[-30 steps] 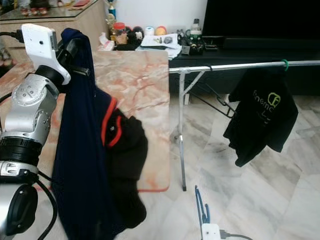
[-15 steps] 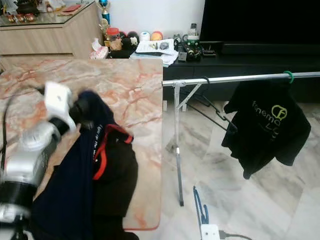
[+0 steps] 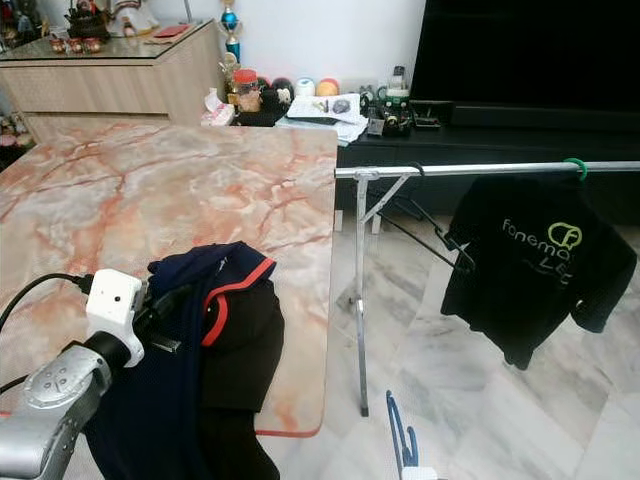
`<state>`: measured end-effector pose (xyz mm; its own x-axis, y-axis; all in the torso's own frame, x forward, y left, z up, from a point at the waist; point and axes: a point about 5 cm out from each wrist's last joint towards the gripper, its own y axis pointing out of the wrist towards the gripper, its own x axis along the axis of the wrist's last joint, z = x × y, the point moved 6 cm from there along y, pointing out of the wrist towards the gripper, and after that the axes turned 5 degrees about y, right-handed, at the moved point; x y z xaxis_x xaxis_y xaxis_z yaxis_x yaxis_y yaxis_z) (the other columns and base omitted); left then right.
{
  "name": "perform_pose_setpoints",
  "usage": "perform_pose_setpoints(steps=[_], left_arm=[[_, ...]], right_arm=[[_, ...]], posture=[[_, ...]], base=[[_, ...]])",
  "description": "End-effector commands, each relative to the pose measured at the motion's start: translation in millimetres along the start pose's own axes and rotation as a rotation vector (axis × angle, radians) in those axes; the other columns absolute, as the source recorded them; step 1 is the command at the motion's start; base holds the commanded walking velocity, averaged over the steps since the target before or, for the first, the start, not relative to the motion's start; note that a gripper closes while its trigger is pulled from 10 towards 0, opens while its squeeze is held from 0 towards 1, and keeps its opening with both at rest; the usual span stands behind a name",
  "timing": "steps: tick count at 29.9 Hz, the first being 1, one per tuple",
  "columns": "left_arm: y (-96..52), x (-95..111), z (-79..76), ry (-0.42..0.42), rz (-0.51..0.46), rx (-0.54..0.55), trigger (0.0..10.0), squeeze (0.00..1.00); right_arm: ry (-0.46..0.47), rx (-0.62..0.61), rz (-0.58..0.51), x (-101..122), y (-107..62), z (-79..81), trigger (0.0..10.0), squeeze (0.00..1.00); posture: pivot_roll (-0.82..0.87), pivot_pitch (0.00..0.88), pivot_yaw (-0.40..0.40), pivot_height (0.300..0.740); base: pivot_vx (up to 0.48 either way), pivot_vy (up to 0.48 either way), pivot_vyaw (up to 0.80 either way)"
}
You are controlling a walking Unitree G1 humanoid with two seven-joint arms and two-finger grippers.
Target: Hang hanger
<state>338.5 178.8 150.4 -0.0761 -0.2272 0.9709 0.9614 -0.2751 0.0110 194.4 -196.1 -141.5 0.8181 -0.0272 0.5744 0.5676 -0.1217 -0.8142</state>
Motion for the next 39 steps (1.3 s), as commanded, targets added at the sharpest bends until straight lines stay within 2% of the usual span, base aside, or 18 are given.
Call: perform_pose_setpoints(steps=[1, 6, 10, 15, 21, 27, 30, 31, 33, 34, 36, 37, 38, 39], left_arm=[[-2.4, 8.1, 3.2, -0.001, -0.018, 0.005, 10.0, 1.00], [-9.8, 4.6, -2.6, 0.010, 0.001, -0.050, 10.0, 1.00], [-14.6, 0.9, 1.4, 0.031, 0.013, -0.048, 10.0, 1.00], [-20.8, 4.0, 13.5, 0.039, 0.009, -0.016, 10.0, 1.00], [-34.1, 3.2, 45.3, 0.077, 0.017, 0.097, 10.0, 1.00], [-38.3, 10.4, 52.5, 0.074, -0.012, 0.107, 10.0, 1.00], [-40.2, 13.0, 61.6, 0.042, -0.030, 0.152, 10.0, 1.00], [-41.9, 12.6, 72.5, 0.002, -0.041, 0.219, 10.0, 1.00], [-43.6, 11.3, 80.4, -0.029, -0.049, 0.271, 10.0, 1.00], [-47.5, 7.5, 91.5, -0.069, -0.056, 0.356, 10.0, 1.00], [-50.5, 3.7, 96.4, -0.108, -0.058, 0.409, 10.0, 1.00], [-50.7, 1.9, 91.7, -0.116, -0.059, 0.404, 10.0, 0.55], [-49.9, 0.3, 85.0, -0.104, -0.051, 0.378, 10.0, 0.00], [-49.7, -1.3, 79.1, -0.094, -0.044, 0.356, 10.0, 0.00]], right_arm=[[-0.001, 0.006, 0.012, -3.0, -0.3, 1.7, 10.0, 0.00], [-0.005, 0.011, 0.021, -6.2, -0.9, 3.4, 10.0, 0.00], [-0.003, 0.012, 0.026, -8.3, -1.3, 3.7, 10.0, 0.00], [-0.003, 0.011, 0.032, -10.3, -1.6, 3.1, 10.0, 0.00], [-0.002, 0.006, 0.035, -10.4, -1.5, 0.4, 10.0, 0.00], [-0.005, 0.005, 0.036, -10.0, -1.4, -1.4, 10.0, 0.00], [-0.006, 0.004, 0.037, -10.0, -1.3, -2.2, 10.0, 0.00], [-0.006, 0.003, 0.038, -9.9, -1.3, -2.7, 10.0, 0.00], [-0.006, 0.003, 0.038, -9.8, -1.2, -2.9, 10.0, 0.00], [-0.008, 0.003, 0.039, -9.8, -1.2, -3.0, 10.0, 0.00], [-0.008, 0.002, 0.039, -9.6, -1.2, -3.2, 10.0, 0.00], [-0.009, 0.003, 0.039, -9.7, -1.2, -3.2, 10.0, 0.00], [-0.009, 0.003, 0.039, -9.7, -1.2, -3.1, 10.0, 0.00], [-0.009, 0.003, 0.040, -9.7, -1.2, -3.1, 10.0, 0.00]], posture=[[0.07, 0.080, 0.034, 0.740], [0.07, 0.071, 0.040, 0.740], [0.07, 0.065, 0.041, 0.740], [0.07, 0.065, 0.040, 0.740], [0.08, 0.082, 0.030, 0.740], [0.08, 0.088, 0.025, 0.740], [0.08, 0.088, 0.024, 0.740], [0.08, 0.089, 0.023, 0.740], [0.08, 0.089, 0.023, 0.740], [0.08, 0.089, 0.023, 0.740], [0.07, 0.091, 0.021, 0.740], [0.07, 0.092, 0.020, 0.740], [0.07, 0.093, 0.019, 0.740], [0.07, 0.094, 0.020, 0.740]], base=[[0.000, 0.000, 0.00], [0.000, 0.000, 0.00], [0.000, 0.000, 0.00], [0.000, 0.000, 0.00], [0.000, 0.000, 0.00], [0.000, 0.000, 0.00], [0.000, 0.000, 0.00], [0.000, 0.000, 0.00], [0.000, 0.000, 0.00], [0.000, 0.000, 0.00], [0.000, 0.000, 0.00], [0.000, 0.000, 0.00], [0.000, 0.000, 0.00], [0.000, 0.000, 0.00]])
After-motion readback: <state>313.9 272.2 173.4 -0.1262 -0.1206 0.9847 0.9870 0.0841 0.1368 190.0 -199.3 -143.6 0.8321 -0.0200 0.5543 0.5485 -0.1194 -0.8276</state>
